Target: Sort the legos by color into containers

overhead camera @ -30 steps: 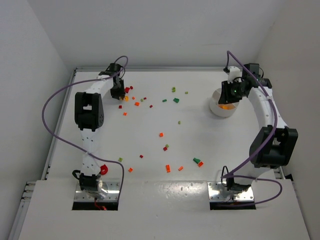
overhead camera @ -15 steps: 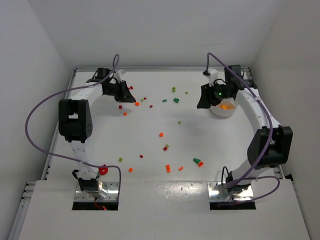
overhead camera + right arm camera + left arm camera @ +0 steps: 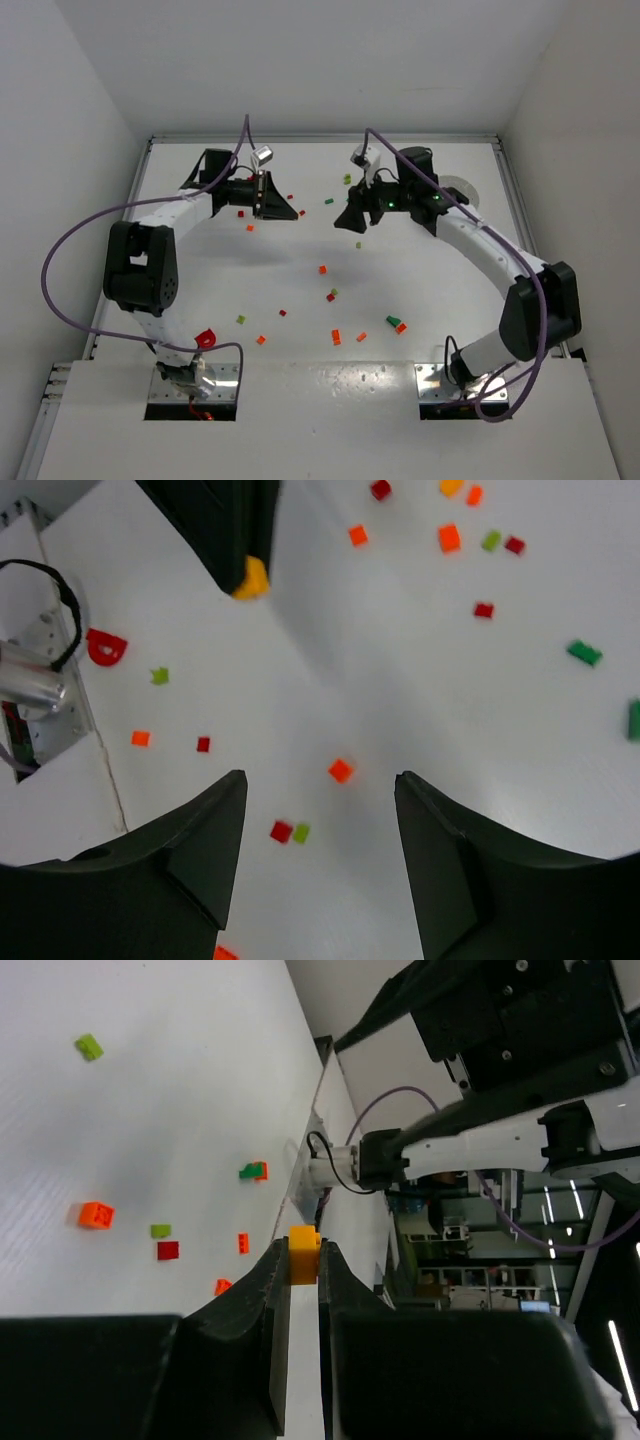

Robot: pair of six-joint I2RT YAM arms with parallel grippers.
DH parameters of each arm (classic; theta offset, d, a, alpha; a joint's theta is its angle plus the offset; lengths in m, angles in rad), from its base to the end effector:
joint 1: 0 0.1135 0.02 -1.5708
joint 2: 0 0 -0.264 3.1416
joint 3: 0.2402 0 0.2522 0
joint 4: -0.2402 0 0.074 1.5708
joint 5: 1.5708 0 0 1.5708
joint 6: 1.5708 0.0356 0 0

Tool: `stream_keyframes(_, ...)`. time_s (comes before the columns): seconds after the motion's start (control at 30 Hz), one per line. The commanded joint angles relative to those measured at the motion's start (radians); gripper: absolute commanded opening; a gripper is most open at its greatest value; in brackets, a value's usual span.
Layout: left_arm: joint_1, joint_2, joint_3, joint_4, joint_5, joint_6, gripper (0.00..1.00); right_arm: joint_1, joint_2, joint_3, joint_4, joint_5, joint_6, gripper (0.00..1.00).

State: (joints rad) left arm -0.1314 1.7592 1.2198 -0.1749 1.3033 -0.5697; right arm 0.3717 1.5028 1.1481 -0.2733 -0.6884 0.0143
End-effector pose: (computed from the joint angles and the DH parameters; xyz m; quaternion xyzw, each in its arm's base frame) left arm 0.3657 -0.0830 0.2439 0.0886 0.7607 -0.6316 0.1206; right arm 0.3037 0.1426 0.2884 -0.2999 0.7981 0.3771 0.3619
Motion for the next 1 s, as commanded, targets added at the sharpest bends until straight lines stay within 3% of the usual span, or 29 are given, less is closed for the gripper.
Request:
stream_keyframes(0.0,-0.005,-0.055,-0.014,0.115,0.073,-0.108,0.0,0.065,0.017,0.018,0.241,-0.011,0.082,0.62)
stream_keyframes(0.37,-0.005,-0.076,-0.077,0.242,0.042,-0.28,0.0,0.197,0.134,0.076,0.304,0.053,0.072,0.61)
stream_keyframes(0.97,-0.014,-0.067,-0.097,0.282,0.033,-0.328,0.0,0.257,0.22,0.185,0.304,0.11,0.021,0.53)
